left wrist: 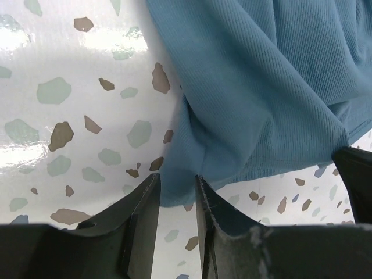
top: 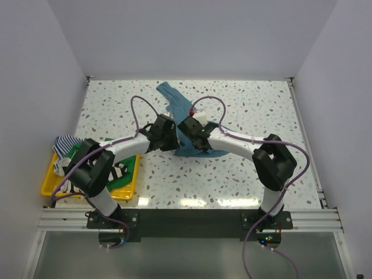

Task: Fold and stack the tank tops
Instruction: Flatten the tank top out

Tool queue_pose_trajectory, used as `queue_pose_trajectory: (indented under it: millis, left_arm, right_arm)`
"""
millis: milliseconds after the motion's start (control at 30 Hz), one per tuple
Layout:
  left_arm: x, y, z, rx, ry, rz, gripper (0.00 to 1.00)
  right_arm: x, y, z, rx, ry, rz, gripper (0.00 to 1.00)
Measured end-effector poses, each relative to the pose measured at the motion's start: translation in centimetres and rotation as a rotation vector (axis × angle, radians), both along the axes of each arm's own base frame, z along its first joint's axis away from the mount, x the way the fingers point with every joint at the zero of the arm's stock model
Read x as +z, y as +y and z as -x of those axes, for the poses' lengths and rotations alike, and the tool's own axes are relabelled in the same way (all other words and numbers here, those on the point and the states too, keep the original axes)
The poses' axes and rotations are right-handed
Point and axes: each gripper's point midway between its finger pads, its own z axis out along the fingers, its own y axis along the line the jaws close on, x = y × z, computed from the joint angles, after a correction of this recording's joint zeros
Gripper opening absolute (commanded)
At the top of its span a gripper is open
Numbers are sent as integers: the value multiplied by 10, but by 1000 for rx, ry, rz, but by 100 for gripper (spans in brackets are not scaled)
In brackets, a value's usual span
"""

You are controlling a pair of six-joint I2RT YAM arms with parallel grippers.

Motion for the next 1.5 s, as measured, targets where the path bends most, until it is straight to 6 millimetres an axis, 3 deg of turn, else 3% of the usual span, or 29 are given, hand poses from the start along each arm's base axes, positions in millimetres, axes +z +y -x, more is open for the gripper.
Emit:
queue_pose_trajectory:
  millis: [600,900,1100,1200,1333,1500]
  left_arm:
    - [1,6,2,-21,-44,-168,35]
    - [-3,7,4,-45,-48,-203,35]
    - [2,-9,5,-89,-87,-193,35]
    - [5,-18,7,-114,-107,-182,35]
    - [4,-30,20,-161,-107,-184,34]
    - [3,-33,24,-178,-110,-194,33]
  right_arm:
    - [-4,-1,3,-2,14,0,0]
    - [-7,-5,6,-13,24,3,28]
    - [-2,-12,17,-16,42,-37,35]
    - [9,-14,19,-17,42,-90,35]
    - [43,-14,1,-46,-42,-218,35]
    - [71,-31,-19,-100,-94,-330,35]
